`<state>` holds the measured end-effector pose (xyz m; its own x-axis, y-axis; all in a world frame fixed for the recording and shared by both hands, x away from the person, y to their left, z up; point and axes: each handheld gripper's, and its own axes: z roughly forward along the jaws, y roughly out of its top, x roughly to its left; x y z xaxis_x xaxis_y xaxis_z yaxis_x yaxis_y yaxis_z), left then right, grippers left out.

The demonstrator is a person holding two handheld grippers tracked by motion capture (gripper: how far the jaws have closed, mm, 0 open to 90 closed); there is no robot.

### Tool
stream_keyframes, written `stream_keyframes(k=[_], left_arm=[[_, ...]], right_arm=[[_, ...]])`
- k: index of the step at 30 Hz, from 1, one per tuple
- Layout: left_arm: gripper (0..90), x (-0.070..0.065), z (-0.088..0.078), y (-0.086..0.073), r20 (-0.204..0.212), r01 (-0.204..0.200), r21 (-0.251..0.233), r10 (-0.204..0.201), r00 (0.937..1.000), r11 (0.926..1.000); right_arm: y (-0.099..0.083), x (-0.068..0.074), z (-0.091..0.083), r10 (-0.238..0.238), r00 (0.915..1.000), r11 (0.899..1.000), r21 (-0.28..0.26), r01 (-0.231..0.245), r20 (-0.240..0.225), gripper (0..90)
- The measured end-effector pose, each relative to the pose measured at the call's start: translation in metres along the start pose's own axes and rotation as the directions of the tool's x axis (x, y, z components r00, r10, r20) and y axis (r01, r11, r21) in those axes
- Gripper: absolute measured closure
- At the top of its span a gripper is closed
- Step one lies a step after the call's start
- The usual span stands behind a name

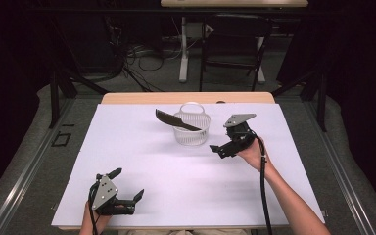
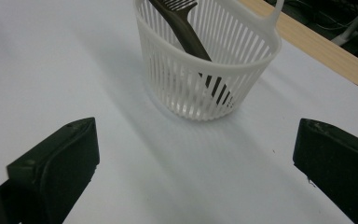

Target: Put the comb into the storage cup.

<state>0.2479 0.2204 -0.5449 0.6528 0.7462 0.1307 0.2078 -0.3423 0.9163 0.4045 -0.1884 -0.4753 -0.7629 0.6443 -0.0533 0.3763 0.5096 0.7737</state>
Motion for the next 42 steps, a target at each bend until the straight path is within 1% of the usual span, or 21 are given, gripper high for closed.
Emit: stream_keyframes(k=[2, 6, 9, 16, 19, 22, 26, 27, 32, 39, 42], left_arm=[[0.3, 0.0, 0.0, 0.0, 0.0, 0.001, 0.001, -0.001, 1.0, 1.0], [0.3, 0.0, 0.0, 0.0, 0.001, -0.001, 0.001, 0.001, 1.0, 1.0], [0.3, 0.0, 0.0, 0.0, -0.001, 0.0, 0.002, 0.0, 1.0, 1.0], [0.3, 0.0, -0.001, 0.0, -0.004, -0.001, 0.0, 0.001, 1.0, 1.0], [0.3, 0.0, -0.001, 0.0, -0.004, -0.001, -0.002, 0.001, 1.0, 1.0], [0.3, 0.0, -0.001, 0.0, -0.004, -0.003, -0.002, 0.003, 1.0, 1.0], [0.3, 0.0, -0.001, 0.0, -0.002, -0.003, -0.002, 0.003, 1.0, 1.0], [0.3, 0.001, -0.001, 0.0, -0.003, -0.003, 0.001, 0.003, 1.0, 1.0], [0.3, 0.0, -0.001, 0.0, -0.003, -0.004, 0.001, 0.004, 1.0, 1.0], [0.3, 0.0, -0.001, 0.0, -0.001, -0.003, 0.003, 0.003, 1.0, 1.0], [0.3, 0.0, -0.001, 0.0, -0.001, -0.002, 0.0, 0.002, 1.0, 1.0]], right_arm=[[-0.004, 0.0, -0.002, 0.0, 1.0, 1.0, 0.006, 0.0, 0.004, 0.0], [-0.013, 0.003, -0.006, 0.002, 1.0, 1.0, 0.026, -0.002, -0.004, 0.0], [-0.02, 0.004, -0.008, -0.003, 1.0, 1.0, 0.029, 0.003, 0.0, 0.0], [-0.036, 0.007, -0.016, 0.017, 0.9998, 0.999, 0.042, -0.017, 0.003, 0.0], [-0.044, 0.009, -0.018, 0.019, 0.9998, 0.998, 0.052, -0.02, 0.005, 0.0], [-0.052, 0.01, -0.019, 0.036, 0.9993, 0.998, 0.055, -0.036, 0.009, 0.0], [-0.059, 0.015, -0.021, 0.039, 0.9992, 0.997, 0.063, -0.04, 0.008, 0.0], [-0.061, 0.015, -0.022, 0.034, 0.9994, 0.997, 0.063, -0.035, 0.007, 0.0], [-0.069, 0.02, -0.027, 0.04, 0.9991, 0.998, 0.048, -0.041, 0.014, 0.0], [-0.082, 0.03, -0.033, 0.04, 0.9991, 0.998, 0.05, -0.041, 0.013, 0.0], [-0.088, 0.033, -0.035, 0.047, 0.9988, 0.998, 0.042, -0.048, 0.017, 0.0]])
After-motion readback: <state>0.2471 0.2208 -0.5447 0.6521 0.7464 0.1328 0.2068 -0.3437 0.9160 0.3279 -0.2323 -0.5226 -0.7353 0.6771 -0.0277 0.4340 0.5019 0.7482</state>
